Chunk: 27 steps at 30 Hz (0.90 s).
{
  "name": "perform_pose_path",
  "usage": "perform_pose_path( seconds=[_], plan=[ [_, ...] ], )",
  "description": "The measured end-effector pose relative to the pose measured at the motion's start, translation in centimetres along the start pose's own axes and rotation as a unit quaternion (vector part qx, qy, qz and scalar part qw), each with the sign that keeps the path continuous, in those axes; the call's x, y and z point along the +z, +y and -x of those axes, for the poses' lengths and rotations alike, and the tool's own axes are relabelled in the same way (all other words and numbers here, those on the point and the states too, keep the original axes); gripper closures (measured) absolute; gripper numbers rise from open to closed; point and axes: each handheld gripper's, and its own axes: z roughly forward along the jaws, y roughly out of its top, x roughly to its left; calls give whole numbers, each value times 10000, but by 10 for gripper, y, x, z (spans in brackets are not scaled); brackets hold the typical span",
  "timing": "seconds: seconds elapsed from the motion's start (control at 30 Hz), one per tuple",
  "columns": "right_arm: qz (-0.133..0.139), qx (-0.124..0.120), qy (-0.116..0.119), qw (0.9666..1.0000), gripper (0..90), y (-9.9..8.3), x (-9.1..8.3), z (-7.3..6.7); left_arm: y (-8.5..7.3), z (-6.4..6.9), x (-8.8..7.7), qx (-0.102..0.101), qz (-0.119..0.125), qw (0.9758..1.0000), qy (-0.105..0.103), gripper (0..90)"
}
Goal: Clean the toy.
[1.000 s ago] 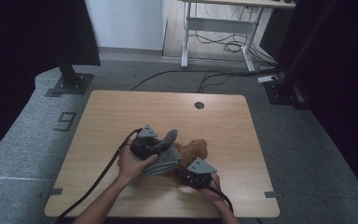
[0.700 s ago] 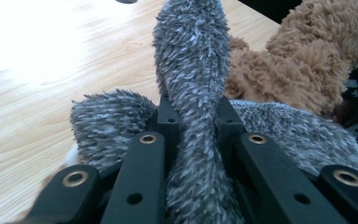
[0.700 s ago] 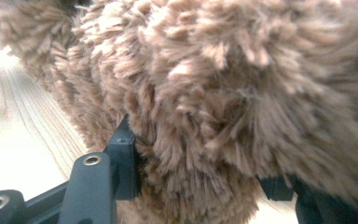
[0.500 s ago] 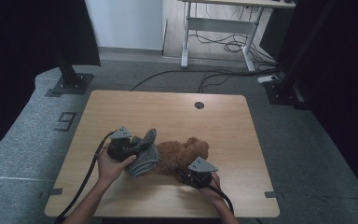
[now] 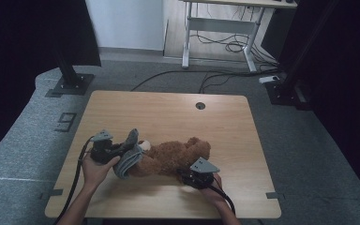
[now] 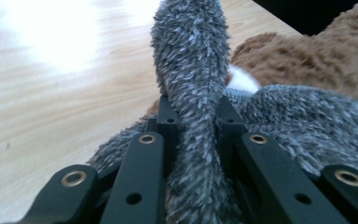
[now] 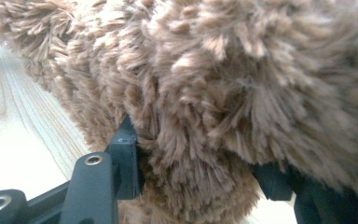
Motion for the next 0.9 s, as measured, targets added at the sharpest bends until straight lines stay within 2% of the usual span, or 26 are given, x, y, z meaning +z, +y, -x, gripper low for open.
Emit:
perform_pose_path(
  seconds=[0.03, 0.13, 0.2, 0.27, 0.3, 0.33, 0.4, 0.47, 0.5, 0.57, 0.63, 0.73, 0.77, 0.83, 0.87, 0.9],
  plan=[
    [1, -2, 6, 10000, 436, 0, 0, 0, -7, -1, 1, -84, 86, 9999, -110, 771],
    [28, 11, 79, 10000, 401, -1, -1, 1, -10, 1, 2, -50, 135, 9998, -96, 772],
    [105, 86, 220, 9997, 344, -1, -5, 3, -12, 3, 2, -3, 173, 9998, -84, 772],
    [196, 258, 369, 9988, 303, 2, -17, 8, -16, 4, 3, 15, 207, 9996, -173, 773],
    [196, 258, 369, 9988, 303, 2, -17, 8, -16, 4, 3, 15, 207, 9996, -173, 773],
    [261, 365, 389, 9982, 284, 4, -23, 11, -18, 5, 3, 22, 224, 9995, -214, 773],
    [515, 682, 285, 9959, 227, 7, -42, 20, -20, 8, 2, 83, 270, 9994, -216, 773],
    [670, 821, 185, 9942, 205, 10, -57, 26, -22, 9, 1, 112, 291, 9992, -237, 773],
    [798, 854, 74, 9931, 192, 17, -73, 32, -24, 11, 0, 137, 306, 9990, -283, 773],
    [832, 857, 33, 9928, 190, 21, -77, 33, -26, 13, -1, 148, 312, 9989, -311, 773],
    [898, 793, -3, 9928, 189, 36, -88, 38, -28, 15, -1, 168, 323, 9987, -349, 773],
    [707, 614, 70, 9956, 190, 55, -85, 40, -30, 18, -3, 203, 325, 9986, -365, 773],
    [420, 586, 267, 9970, 189, 61, -72, 39, -31, 19, -3, 201, 324, 9986, -375, 773],
    [116, 528, 458, 9975, 188, 60, -57, 36, -32, 19, -4, 209, 308, 9984, -420, 773],
    [116, 528, 458, 9975, 188, 60, -57, 36, -32, 19, -4, 209, 308, 9984, -420, 773],
    [-296, 446, 640, 9965, 185, 51, -39, 28, -34, 19, -4, 200, 292, 9984, -429, 773]
  ],
)
